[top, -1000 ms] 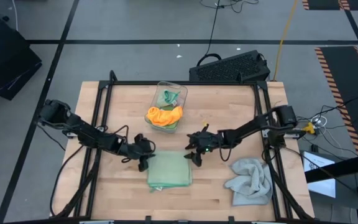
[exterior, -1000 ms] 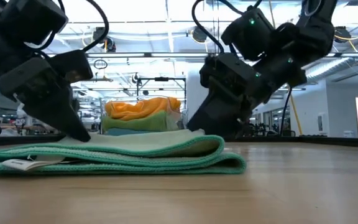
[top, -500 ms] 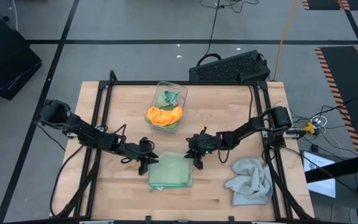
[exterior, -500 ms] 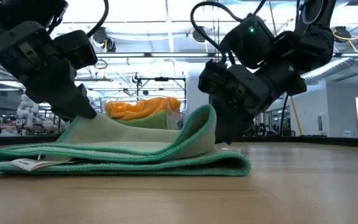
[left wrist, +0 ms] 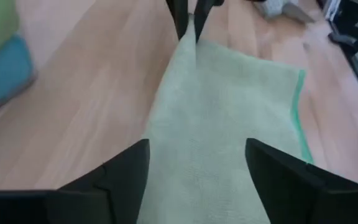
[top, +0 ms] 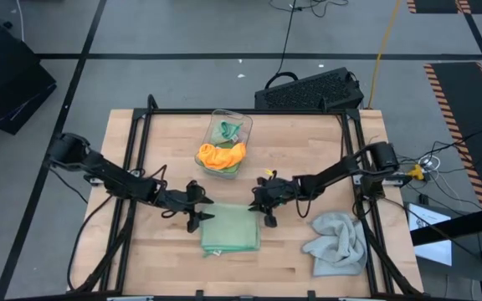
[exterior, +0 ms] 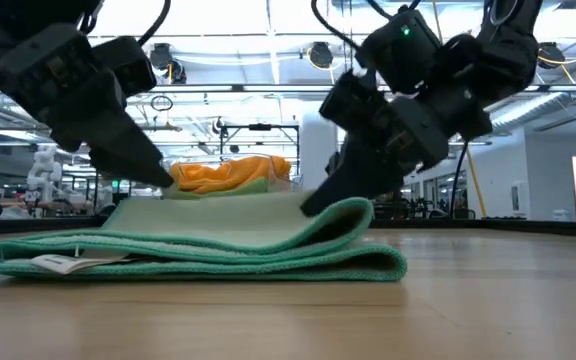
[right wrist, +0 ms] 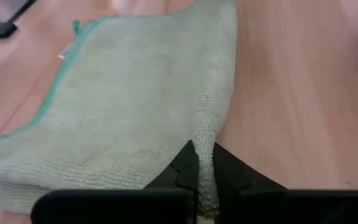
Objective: Fold microfiber towels
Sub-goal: Fold the light green towel
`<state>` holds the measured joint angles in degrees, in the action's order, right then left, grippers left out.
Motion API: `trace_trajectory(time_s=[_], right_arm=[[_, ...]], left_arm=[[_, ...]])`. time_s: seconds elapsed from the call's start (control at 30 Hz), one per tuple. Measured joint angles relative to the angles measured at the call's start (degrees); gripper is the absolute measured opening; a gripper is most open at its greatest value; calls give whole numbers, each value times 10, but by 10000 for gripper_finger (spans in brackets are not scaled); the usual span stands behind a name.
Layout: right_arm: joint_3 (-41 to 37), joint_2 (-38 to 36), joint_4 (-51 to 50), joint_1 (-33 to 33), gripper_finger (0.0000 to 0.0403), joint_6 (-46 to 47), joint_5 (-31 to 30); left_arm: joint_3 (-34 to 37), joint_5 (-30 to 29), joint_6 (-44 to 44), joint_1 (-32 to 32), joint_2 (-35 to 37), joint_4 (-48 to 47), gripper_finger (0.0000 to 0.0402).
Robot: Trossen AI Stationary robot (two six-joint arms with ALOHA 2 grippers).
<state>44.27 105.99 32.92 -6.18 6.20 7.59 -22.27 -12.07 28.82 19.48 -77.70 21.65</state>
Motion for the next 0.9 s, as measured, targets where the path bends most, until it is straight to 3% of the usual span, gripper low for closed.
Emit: trace_trajectory(time_s=[0.17, 0.33, 0.43, 0.6, 0.9], right_arm=[[0, -20, -2, -3, 8, -31, -1], [0, -21, -1, -3, 8, -50, -10], [0, -21, -2, -4, 8, -66, -52], [0, -29, 7, -3, 8, -115, -119], [0, -77, -30, -25, 8, -161, -223]], left_arm=[[0, 1, 19, -20, 7, -68, 262], [1, 26, 0, -34, -33, -54, 219], [0, 26, -36, -31, -44, -33, 160], [-5, -21, -90, -21, -18, -38, 22], [-19, -164, -149, 32, 17, -34, 8]])
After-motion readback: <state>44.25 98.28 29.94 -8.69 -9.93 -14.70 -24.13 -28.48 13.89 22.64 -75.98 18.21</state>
